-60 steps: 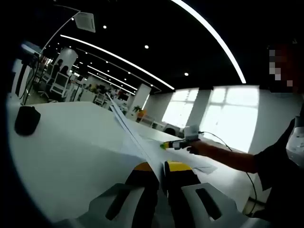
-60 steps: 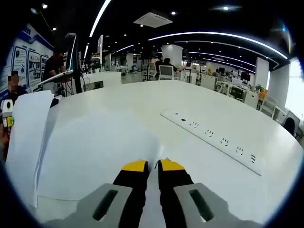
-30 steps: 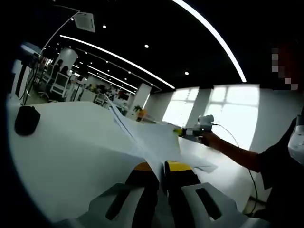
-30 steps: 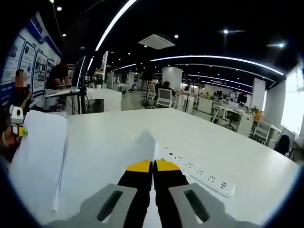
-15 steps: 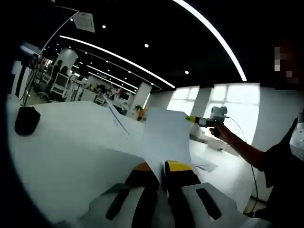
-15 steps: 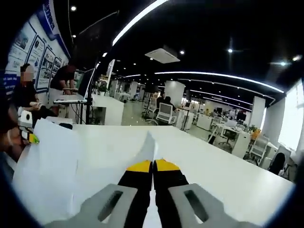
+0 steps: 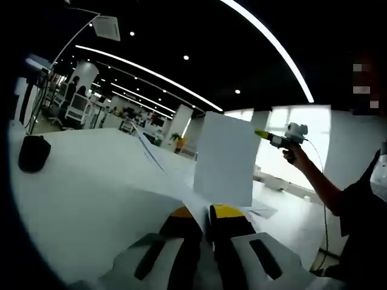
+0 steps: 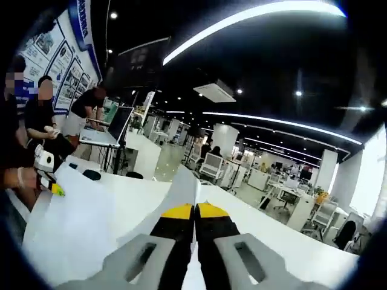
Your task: Organize the stack of printing papers by aligning and flattening the scattered papers on the table
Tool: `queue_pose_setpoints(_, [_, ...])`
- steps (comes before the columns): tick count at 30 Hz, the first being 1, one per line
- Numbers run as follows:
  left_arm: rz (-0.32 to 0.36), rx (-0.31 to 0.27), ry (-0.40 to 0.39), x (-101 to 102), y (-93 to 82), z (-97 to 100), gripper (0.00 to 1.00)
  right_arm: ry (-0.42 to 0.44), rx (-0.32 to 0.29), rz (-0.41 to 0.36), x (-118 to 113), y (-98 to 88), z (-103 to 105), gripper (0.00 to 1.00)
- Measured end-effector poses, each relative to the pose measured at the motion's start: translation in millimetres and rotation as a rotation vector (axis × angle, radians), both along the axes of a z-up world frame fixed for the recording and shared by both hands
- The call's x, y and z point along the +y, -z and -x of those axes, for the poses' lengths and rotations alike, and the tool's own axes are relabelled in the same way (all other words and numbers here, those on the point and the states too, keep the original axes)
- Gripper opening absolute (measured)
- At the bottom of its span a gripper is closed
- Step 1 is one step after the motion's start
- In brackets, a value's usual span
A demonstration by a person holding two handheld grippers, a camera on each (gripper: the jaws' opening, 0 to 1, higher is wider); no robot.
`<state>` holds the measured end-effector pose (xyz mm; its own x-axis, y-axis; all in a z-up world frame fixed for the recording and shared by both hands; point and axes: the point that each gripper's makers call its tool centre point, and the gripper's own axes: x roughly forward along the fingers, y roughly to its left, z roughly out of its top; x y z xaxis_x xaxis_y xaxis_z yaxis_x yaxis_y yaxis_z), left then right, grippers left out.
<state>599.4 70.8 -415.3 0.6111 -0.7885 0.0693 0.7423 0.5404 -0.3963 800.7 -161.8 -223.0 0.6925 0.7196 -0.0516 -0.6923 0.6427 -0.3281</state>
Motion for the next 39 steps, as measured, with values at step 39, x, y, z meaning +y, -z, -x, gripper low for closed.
queue_pose_setpoints(39, [-0.002,-0.002,0.005,-5,2.7,5.1,0.1,-0.105,-0.124,-0.029,12,-60.2,92,0.0])
